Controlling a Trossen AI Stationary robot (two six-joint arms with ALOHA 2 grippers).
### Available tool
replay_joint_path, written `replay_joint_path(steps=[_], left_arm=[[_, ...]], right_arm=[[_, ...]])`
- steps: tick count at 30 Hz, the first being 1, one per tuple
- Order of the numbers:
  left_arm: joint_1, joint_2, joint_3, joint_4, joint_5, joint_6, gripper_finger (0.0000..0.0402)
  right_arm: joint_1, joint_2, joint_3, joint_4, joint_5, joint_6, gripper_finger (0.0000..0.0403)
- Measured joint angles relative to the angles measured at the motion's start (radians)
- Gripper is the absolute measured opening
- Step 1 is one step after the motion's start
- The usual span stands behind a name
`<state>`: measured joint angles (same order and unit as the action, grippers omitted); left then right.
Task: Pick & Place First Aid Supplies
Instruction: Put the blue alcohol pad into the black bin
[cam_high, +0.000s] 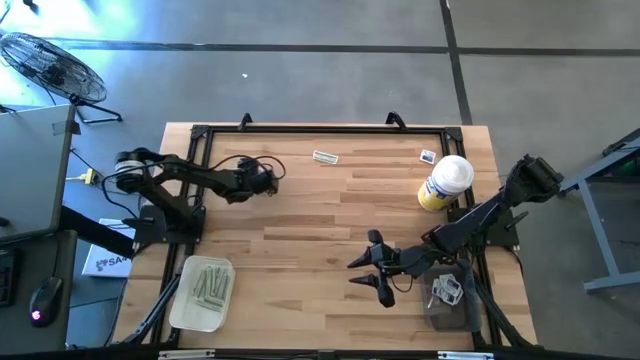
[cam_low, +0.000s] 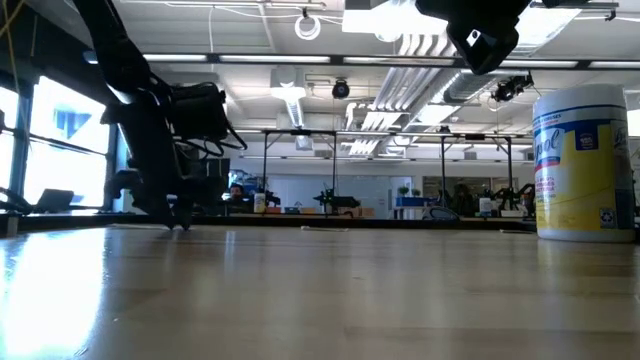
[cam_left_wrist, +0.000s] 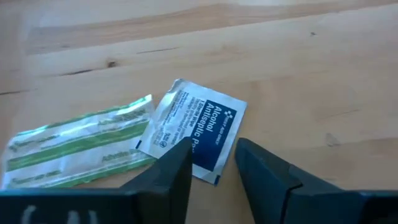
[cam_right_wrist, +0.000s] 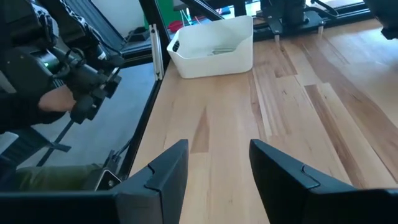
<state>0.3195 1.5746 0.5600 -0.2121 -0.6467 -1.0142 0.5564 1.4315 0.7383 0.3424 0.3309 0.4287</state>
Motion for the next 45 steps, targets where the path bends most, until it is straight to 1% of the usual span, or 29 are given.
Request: replay_joint_path(steps=[4,9,11,16,18,20,22,23,26,29,30,32,34,36,39,42,45], left_arm=[[0.000,0.001,-0.039,0.071,0.011,-0.014,0.0082],[-0.010,0.002,-0.060,0.084,0.018,-0.034,0.0021],[-0.023,0.004,-0.061,0.087,0.017,-0.034,0.0007],[-0.066,-0.003,-0.057,0.090,0.000,-0.032,0.0005],[-0.089,-0.025,-0.054,0.090,0.002,-0.030,0.0002],[-0.123,-0.057,-0.057,0.090,0.027,-0.028,0.0002],[-0.170,-0.097,-0.058,0.112,0.082,-0.002,0.0002],[-0.197,-0.120,-0.059,0.130,0.098,0.015,0.0001],[-0.296,-0.171,-0.059,0.234,0.099,0.120,0.0001],[-0.405,-0.195,-0.057,0.360,0.132,0.248,0.0001],[-0.437,-0.196,-0.057,0.397,0.160,0.284,0.0001],[-0.485,-0.196,-0.057,0.459,0.257,0.331,0.0001],[-0.520,-0.190,-0.057,0.509,0.357,0.330,0.0000],[-0.554,-0.172,-0.056,0.544,0.417,0.330,0.0000],[-0.591,-0.162,-0.056,0.591,0.481,0.353,0.0000],[-0.620,-0.153,-0.056,0.626,0.513,0.364,0.0000],[-0.641,-0.153,-0.056,0.650,0.536,0.372,0.0000]], right_arm=[[-0.002,0.000,0.000,-0.005,0.003,-0.006,0.0165],[-0.002,0.000,0.000,-0.007,0.003,-0.009,0.0165],[-0.002,0.000,0.000,-0.009,0.004,-0.009,0.0165],[-0.002,0.000,0.000,-0.009,0.005,-0.006,0.0165],[-0.002,0.000,0.000,-0.010,0.006,-0.001,0.0165],[-0.002,0.000,0.000,-0.010,0.008,-0.001,0.0165],[-0.002,0.000,0.000,-0.011,0.012,-0.002,0.0165],[-0.002,0.000,0.000,-0.013,0.021,-0.002,0.0165],[-0.002,0.000,0.000,-0.023,0.071,-0.016,0.0165],[-0.013,0.013,0.000,-0.021,0.108,-0.116,0.0165],[-0.019,0.025,0.000,-0.015,0.112,-0.158,0.0166],[-0.029,0.063,0.000,0.042,0.117,-0.248,0.0166],[-0.040,0.123,0.008,0.121,0.114,-0.327,0.0166],[-0.053,0.200,0.045,0.172,0.099,-0.385,0.0166],[-0.076,0.322,0.127,0.168,0.096,-0.457,0.0166],[-0.095,0.414,0.214,0.147,0.151,-0.551,0.0166],[-0.114,0.478,0.295,0.107,0.218,-0.633,0.0166]])
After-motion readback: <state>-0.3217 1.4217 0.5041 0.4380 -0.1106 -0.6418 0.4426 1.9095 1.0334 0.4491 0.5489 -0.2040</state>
